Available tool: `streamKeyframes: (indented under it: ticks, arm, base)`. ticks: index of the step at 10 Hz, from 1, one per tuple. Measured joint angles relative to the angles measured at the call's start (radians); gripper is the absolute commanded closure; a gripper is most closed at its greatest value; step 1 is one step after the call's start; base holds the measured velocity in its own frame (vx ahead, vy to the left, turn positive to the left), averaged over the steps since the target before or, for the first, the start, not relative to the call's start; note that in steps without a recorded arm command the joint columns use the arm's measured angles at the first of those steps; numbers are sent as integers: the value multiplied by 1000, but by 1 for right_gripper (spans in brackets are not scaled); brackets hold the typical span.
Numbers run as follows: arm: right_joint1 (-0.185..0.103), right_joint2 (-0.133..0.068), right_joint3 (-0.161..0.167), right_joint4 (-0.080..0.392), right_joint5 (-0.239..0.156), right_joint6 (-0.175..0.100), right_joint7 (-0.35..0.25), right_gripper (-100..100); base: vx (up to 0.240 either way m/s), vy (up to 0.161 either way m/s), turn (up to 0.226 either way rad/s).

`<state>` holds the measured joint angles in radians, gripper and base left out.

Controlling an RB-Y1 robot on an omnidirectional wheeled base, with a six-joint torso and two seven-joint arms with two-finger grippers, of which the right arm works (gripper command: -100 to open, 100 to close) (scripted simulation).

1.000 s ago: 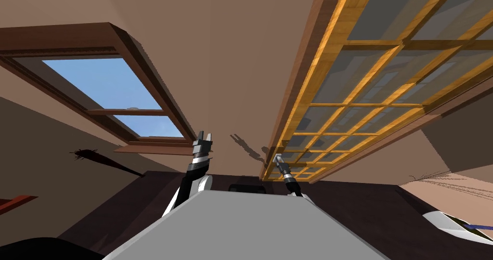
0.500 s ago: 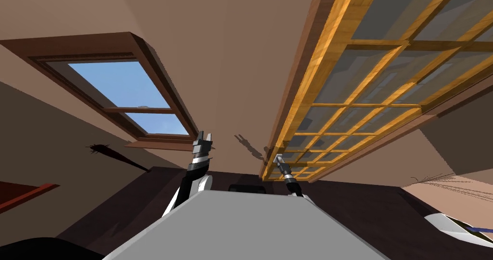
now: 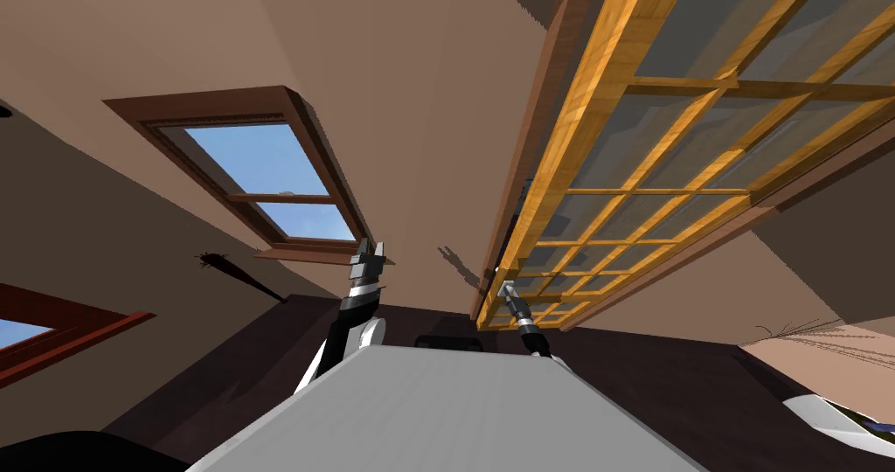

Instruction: Pull the door open

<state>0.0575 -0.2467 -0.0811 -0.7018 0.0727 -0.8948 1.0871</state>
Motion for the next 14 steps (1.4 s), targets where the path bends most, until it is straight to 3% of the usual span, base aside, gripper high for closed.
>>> streamKeyframes:
  ticks: [2, 9, 12, 14]
  arm:
    - [-9, -3, 0, 16, -15, -8, -53, 100]
    - [11, -5, 7, -11, -57, 9, -219, 100]
    - [-6, -7, 9, 26, -76, -7, -289, 100]
    - [3, -8, 12, 9, -88, 4, -336, 100]
  base:
    - [-76, -16, 74]
    - [-51, -16, 60]
    - [-44, -13, 61]
    - [-45, -13, 65]
